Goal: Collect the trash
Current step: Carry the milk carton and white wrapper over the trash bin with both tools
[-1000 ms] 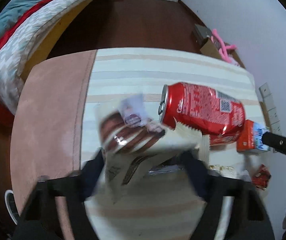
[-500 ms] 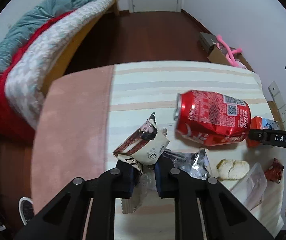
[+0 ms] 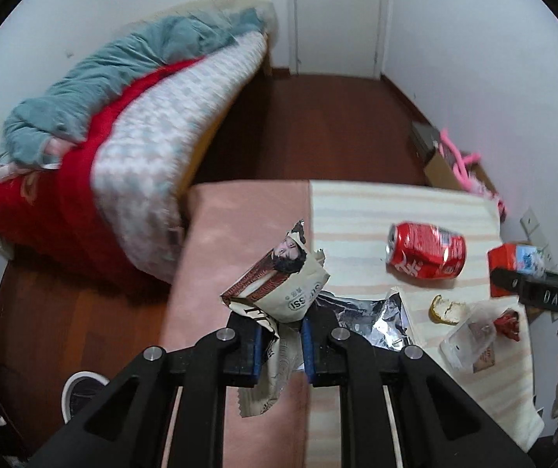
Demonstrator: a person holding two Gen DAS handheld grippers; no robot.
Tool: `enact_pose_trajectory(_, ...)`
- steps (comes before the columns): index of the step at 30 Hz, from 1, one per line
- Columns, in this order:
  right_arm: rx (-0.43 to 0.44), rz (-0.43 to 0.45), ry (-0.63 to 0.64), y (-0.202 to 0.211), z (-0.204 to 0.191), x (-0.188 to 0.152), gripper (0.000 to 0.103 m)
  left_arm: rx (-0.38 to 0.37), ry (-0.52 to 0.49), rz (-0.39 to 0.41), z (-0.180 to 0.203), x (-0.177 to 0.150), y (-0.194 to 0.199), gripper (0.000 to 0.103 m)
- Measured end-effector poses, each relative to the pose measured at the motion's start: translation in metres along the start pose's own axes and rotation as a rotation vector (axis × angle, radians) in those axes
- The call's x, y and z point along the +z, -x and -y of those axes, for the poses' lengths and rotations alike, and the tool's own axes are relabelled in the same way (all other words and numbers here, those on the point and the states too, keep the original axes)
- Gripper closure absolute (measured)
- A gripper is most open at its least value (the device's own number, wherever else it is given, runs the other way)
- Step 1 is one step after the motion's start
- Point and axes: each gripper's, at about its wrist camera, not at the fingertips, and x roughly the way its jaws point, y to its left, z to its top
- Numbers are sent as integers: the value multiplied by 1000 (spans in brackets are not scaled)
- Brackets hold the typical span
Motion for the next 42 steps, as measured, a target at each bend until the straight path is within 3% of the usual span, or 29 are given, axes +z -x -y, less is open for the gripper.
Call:
enact_pose_trajectory(4,90,45,100,45,-70,-19,12,8,63,45,-50,-15,49,91)
enact_pose_trajectory(10,218,76,244,86,-183,-61,12,82,140,86,-130,-55,112,91)
enact_pose_trajectory(15,328,46,360,92,-286,-105,12,176,219,93,-204,-92,146,91)
enact_pose_trajectory(19,386,-18,452,77,-362,-143,12,235,290,59,-255,-121,149,91)
enact_pose_trajectory(24,400,-103,521,44,-429,-184,12,281,389,-17,-317,-157,127,90)
enact_pose_trajectory(28,378,-182,575,1,-474,-213,12,276,472,-101,-359,-186,97,90)
enact_pose_trajectory(34,317,-322,634,-73,-509,-247,12,230,578,-272,-408,-228,28,88)
enact_pose_trajectory(42,262,-412,674,-146,-548,-254,12,152,641,-429,-439,-262,-46,85)
